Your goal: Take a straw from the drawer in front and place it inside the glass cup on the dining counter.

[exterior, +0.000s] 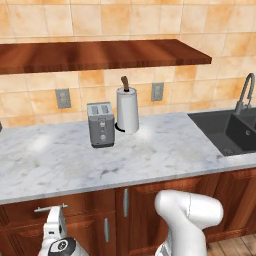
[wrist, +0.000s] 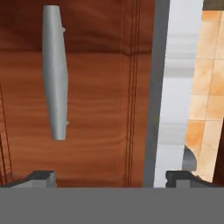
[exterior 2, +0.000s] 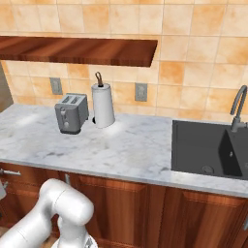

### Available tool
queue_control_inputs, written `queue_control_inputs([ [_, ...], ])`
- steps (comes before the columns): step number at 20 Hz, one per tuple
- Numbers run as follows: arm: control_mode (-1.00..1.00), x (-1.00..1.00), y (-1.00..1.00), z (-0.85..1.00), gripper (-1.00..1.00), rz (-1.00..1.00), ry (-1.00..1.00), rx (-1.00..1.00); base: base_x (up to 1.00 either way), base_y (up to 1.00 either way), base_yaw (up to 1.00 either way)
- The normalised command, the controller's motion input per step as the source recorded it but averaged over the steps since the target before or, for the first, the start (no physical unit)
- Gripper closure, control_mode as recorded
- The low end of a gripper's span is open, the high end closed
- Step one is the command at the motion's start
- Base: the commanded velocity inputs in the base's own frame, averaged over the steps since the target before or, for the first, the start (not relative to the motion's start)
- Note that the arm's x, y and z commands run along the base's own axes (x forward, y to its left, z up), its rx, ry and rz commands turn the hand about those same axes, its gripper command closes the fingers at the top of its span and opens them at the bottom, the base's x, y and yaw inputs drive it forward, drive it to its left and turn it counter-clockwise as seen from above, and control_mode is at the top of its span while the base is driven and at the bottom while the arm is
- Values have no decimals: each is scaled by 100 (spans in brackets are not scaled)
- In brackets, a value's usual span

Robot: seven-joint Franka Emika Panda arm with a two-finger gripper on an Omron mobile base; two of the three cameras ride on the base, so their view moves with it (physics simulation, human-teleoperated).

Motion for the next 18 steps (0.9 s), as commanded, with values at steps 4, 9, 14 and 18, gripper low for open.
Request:
queue_control_inputs([
  [4, -100, 36, 35, -39, -100, 0, 0, 0, 0, 0, 0],
  [9, -100, 34, 38, -33, -100, 0, 0, 0, 0, 0, 0],
  [14, -100, 30, 42, -41, -100, 0, 0, 0, 0, 0, 0],
  [18, -100, 31, 42, -41, -100, 0, 0, 0, 0, 0, 0],
])
